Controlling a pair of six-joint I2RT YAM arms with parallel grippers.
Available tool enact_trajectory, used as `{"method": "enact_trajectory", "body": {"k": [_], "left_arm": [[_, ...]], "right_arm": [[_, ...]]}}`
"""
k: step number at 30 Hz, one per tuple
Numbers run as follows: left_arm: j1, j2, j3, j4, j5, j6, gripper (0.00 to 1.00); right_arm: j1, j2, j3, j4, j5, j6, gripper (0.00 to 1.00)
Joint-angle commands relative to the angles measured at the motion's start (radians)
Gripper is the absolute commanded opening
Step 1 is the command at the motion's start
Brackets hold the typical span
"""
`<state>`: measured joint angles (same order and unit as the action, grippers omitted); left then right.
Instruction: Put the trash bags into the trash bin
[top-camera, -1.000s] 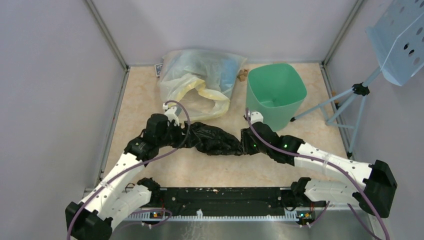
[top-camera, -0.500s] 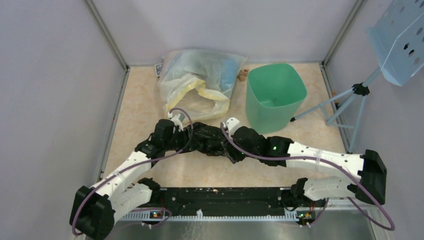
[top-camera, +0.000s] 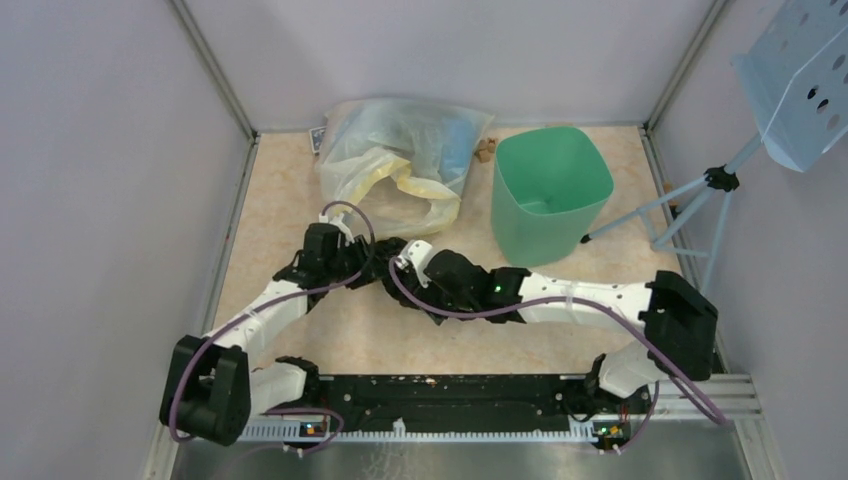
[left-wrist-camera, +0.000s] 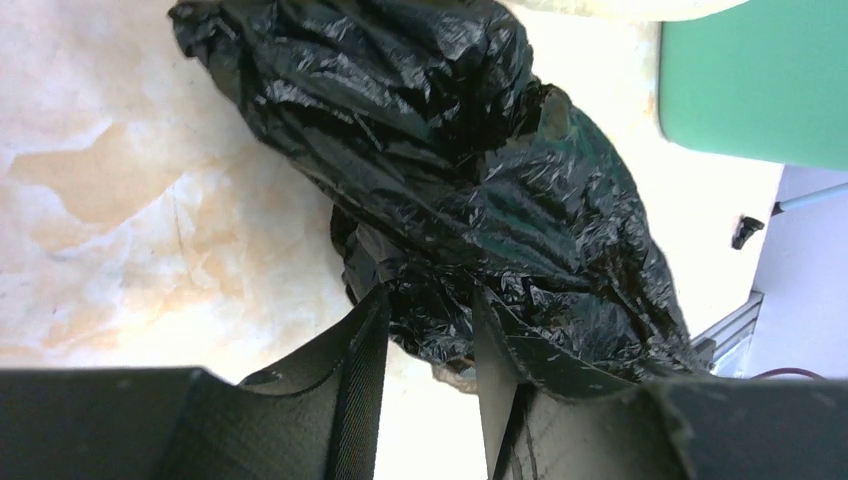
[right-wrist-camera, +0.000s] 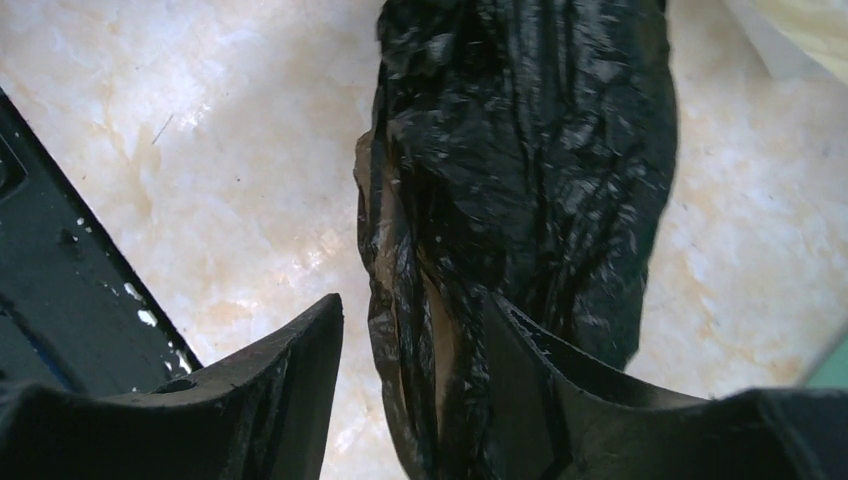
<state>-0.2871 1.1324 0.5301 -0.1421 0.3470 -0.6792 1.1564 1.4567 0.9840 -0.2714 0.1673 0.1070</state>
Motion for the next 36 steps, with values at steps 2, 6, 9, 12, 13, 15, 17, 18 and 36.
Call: {"method": "enact_trajectory", "body": {"k": [2, 6, 9, 12, 13, 15, 17, 18, 36], "left_arm": [[0.013, 0.090, 0.069, 0.112, 0.078, -0.013, 0.42], [0.012, 0.170, 0.073, 0.201, 0.166, -0.059, 0.42], [0.012, 0.206, 0.077, 0.242, 0.188, -0.077, 0.41], [0.012, 0.228, 0.087, 0.267, 0.199, -0.087, 0.42], [0.012, 0.231, 0.088, 0.276, 0.208, -0.092, 0.42], [0.012, 0.226, 0.084, 0.292, 0.225, -0.102, 0.42], [0.012, 0.204, 0.080, 0.287, 0.228, -0.102, 0.43], [0.011, 0.187, 0.080, 0.278, 0.226, -0.098, 0.44], [0.007, -0.160, 0.255, -0.160, 0.179, 0.133, 0.75]], "right_arm": [[0.004, 0.114, 0.054, 0.099, -0.057, -0.075, 0.55], [-0.001, 0.186, 0.084, 0.083, -0.037, -0.080, 0.57], [-0.004, 0.230, 0.111, 0.061, 0.028, -0.064, 0.50], [-0.003, 0.263, 0.144, 0.012, 0.081, -0.050, 0.30], [-0.003, 0.263, 0.148, 0.004, 0.078, -0.050, 0.24], [-0.003, 0.251, 0.144, 0.003, 0.062, -0.046, 0.07], [-0.003, 0.216, 0.131, 0.004, 0.047, -0.036, 0.00], [-0.003, 0.197, 0.126, 0.001, 0.036, -0.025, 0.00], [-0.223, -0.111, 0.257, -0.172, -0.296, 0.258, 0.00]]}}
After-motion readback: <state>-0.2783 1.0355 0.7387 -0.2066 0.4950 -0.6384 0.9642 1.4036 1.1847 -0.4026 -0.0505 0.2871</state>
